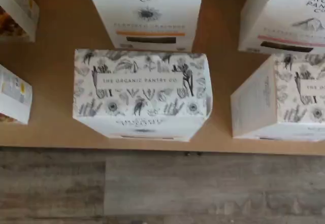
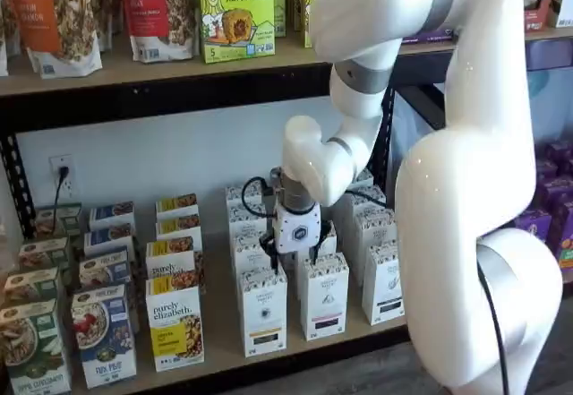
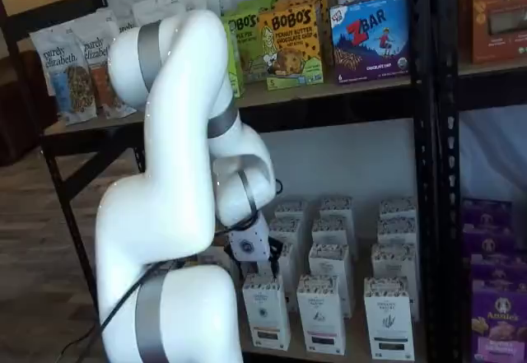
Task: Pick up the white box with a yellow strip in the middle, on the bottom shelf, the fourth box from the left
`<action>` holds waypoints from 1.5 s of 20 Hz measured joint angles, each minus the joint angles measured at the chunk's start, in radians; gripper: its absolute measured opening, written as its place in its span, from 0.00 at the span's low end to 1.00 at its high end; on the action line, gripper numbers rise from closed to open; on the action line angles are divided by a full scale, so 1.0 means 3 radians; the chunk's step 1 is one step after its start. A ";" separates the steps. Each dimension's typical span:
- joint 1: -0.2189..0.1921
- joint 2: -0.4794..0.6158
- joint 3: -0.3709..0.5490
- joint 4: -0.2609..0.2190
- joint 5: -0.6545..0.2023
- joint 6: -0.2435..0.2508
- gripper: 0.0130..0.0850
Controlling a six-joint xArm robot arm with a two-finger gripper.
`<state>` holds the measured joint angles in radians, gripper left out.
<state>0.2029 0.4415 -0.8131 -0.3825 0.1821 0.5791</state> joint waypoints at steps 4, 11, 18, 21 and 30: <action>0.0048 0.0124 -0.0099 0.0352 -0.0076 -0.0301 1.00; 0.0105 0.0303 -0.0301 0.0503 -0.0065 -0.0393 1.00; 0.0128 0.0432 -0.0460 0.0510 -0.0019 -0.0377 1.00; 0.0135 0.0483 -0.0528 0.0535 0.0022 -0.0396 1.00; 0.0149 0.0591 -0.0658 0.0696 0.0089 -0.0539 1.00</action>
<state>0.2477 0.6187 -1.0105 -0.1737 0.2088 0.4174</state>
